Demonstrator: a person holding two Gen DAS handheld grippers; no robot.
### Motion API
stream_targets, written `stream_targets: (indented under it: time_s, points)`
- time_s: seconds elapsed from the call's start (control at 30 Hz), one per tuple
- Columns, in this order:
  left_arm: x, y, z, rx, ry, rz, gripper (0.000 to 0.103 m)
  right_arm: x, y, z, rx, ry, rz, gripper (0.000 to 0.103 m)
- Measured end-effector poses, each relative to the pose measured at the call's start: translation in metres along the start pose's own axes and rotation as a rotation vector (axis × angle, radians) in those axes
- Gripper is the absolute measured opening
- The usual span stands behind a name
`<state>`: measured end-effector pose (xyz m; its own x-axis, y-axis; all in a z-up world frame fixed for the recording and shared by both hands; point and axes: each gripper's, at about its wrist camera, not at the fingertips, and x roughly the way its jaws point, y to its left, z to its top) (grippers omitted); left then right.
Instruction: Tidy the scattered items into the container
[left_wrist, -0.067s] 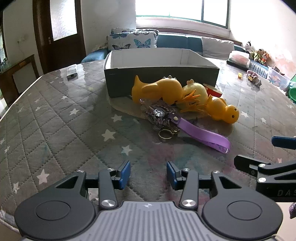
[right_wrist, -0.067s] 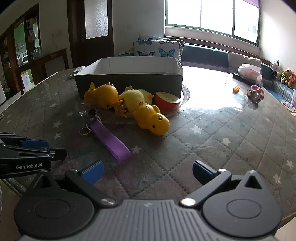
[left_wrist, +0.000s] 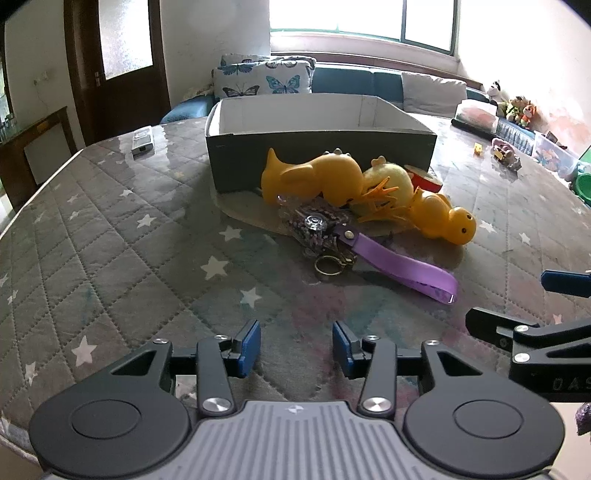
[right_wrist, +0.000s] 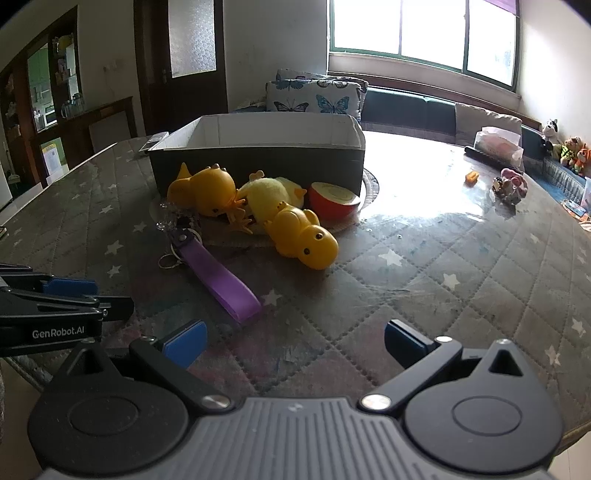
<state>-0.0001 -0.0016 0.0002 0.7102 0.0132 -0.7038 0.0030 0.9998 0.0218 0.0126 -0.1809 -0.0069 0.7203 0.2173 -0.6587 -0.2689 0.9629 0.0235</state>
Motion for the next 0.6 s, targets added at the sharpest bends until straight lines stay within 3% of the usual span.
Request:
stream_targets:
  time_s: [0.6]
  points:
    - [0.0015, -0.0071, 0.0008, 0.008, 0.014, -0.015, 0.046, 0.0060, 0.0003, 0.0001, -0.002, 0.027, 0.004, 0.103]
